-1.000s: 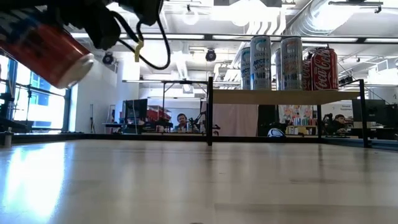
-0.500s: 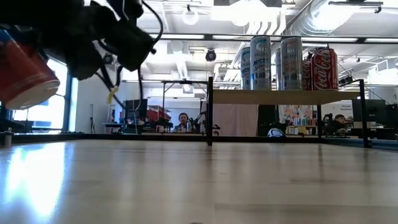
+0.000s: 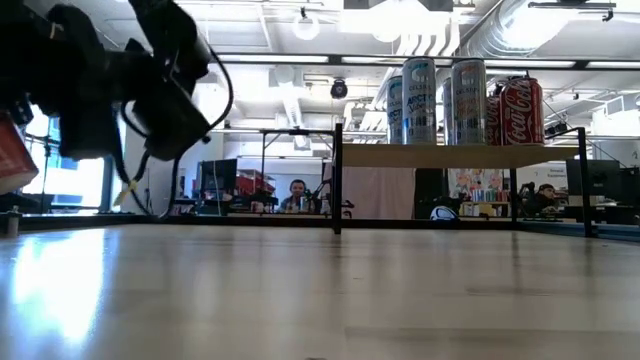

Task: Place canned beverage on shelf
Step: Put the orange soda can on the shelf

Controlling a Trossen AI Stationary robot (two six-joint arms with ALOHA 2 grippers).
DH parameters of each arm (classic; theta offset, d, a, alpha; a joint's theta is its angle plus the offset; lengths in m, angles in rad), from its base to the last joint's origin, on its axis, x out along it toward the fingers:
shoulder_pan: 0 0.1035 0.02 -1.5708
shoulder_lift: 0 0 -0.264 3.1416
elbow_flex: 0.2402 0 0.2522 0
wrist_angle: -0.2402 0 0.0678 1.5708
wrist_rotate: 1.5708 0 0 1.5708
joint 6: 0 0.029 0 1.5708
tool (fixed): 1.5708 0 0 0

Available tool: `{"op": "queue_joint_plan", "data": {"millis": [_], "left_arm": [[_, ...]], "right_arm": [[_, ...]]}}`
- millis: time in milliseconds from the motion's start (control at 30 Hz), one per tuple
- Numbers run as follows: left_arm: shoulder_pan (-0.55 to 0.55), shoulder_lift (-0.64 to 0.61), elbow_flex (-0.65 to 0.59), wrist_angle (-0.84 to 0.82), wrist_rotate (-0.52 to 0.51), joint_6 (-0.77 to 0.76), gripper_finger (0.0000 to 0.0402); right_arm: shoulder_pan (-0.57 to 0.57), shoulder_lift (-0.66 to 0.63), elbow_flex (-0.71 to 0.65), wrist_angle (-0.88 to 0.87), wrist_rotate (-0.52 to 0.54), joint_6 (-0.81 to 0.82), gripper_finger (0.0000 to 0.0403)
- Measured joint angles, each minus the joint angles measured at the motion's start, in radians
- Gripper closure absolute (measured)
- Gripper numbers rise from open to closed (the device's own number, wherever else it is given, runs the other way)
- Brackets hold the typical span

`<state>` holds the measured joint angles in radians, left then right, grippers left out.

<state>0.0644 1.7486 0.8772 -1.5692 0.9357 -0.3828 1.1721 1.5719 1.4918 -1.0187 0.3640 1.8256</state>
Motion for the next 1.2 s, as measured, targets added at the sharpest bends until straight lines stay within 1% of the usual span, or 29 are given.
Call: {"op": "queue_joint_plan", "data": {"millis": [167, 367, 533, 667, 967, 1200], "left_arm": [[0.018, 0.047, -0.026, 0.001, 0.024, 0.028, 0.0151], [0.034, 0.076, -0.025, 0.001, 0.003, 0.049, 0.0148], [0.040, 0.094, -0.025, 0.026, -0.028, 0.064, 0.0116], [0.048, 0.111, -0.025, 0.054, -0.032, 0.064, 0.0096], [0.048, 0.114, -0.025, 0.068, -0.051, 0.056, 0.0092], [0.047, 0.114, -0.025, 0.099, -0.044, 0.028, 0.0090]], "right_arm": [[0.000, 0.000, 0.000, 0.000, 0.000, 0.000, 0.0004], [0.000, 0.000, 0.000, 0.000, 0.000, 0.000, 0.0004], [0.000, 0.000, 0.000, 0.000, 0.000, 0.000, 0.0004], [0.000, 0.000, 0.000, 0.000, 0.000, 0.000, 0.0004], [0.000, 0.000, 0.000, 0.000, 0.000, 0.000, 0.0004], [0.000, 0.000, 0.000, 0.000, 0.000, 0.000, 0.0004]]}}
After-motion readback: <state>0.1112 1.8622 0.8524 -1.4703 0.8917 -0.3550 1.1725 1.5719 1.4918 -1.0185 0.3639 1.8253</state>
